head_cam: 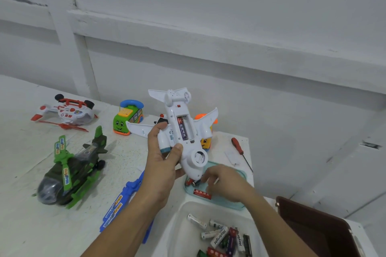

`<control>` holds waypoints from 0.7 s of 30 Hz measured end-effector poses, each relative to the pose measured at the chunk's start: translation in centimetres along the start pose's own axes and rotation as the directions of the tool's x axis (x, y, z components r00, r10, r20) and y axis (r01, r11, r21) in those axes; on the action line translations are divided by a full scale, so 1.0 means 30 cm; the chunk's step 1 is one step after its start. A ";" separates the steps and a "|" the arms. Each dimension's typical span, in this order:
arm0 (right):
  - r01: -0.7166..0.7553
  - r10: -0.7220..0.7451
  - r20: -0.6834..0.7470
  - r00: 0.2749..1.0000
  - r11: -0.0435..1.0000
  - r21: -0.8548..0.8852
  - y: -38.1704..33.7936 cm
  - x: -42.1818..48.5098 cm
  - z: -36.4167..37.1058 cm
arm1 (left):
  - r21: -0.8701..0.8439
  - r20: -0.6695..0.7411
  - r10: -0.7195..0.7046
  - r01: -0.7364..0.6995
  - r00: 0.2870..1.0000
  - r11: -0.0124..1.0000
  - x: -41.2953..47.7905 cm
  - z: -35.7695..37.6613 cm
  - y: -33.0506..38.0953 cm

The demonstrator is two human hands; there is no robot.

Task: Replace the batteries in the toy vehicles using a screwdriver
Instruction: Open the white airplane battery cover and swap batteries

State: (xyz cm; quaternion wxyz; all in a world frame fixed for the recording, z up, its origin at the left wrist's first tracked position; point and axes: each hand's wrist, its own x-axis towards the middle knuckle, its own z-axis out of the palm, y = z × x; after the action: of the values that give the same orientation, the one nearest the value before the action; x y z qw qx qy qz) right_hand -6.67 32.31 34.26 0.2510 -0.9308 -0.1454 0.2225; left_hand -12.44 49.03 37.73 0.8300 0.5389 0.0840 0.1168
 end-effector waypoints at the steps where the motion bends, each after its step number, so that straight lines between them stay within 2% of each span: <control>1: 0.026 -0.027 -0.007 1.000 0.997 -0.076 -0.005 0.003 0.019 | -0.001 0.000 -0.001 0.001 1.000 1.000 0.000 0.001 0.000; 6: 0.066 -0.071 -0.029 0.997 0.989 -0.133 -0.013 0.010 0.065 | -0.013 0.003 -0.005 0.005 1.000 1.000 -0.007 0.010 0.000; 9: 0.004 -0.007 -0.021 1.000 0.993 -0.119 0.002 0.006 0.030 | -0.004 0.003 -0.008 0.008 1.000 1.000 -0.008 0.013 -0.006; 11: -0.082 0.085 -0.059 0.995 0.995 0.050 0.029 -0.005 -0.034 | 0.006 0.007 -0.014 0.014 1.000 1.000 -0.010 0.015 -0.011; 13: -0.093 0.148 -0.163 0.976 0.948 0.305 0.048 -0.031 -0.121 | 0.013 0.017 -0.016 0.016 1.000 1.000 -0.013 0.018 -0.014; 15: 0.031 0.150 -0.307 0.940 0.857 0.514 0.029 -0.076 -0.202 | 0.030 0.021 -0.016 0.015 1.000 0.999 -0.016 0.025 -0.020; 16: 0.113 0.129 -0.369 0.920 0.817 0.566 0.000 -0.101 -0.234 | 0.044 0.019 -0.011 0.010 1.000 0.999 -0.017 0.030 -0.022; 18: 0.246 0.052 -0.455 0.889 0.783 0.571 -0.077 -0.141 -0.265 | 0.069 0.019 0.003 -0.004 1.000 0.998 -0.021 0.040 -0.028; 21: 0.270 0.001 -0.483 0.875 0.828 0.491 -0.174 -0.161 -0.248 | 0.070 0.036 -0.001 -0.001 0.999 0.998 -0.031 0.062 -0.033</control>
State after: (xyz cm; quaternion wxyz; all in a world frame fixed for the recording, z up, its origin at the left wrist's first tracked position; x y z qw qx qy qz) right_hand -8.02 31.81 44.44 0.5474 -0.8331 -0.0790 0.0068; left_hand -12.74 46.76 37.60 0.8121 0.5695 0.0729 0.1040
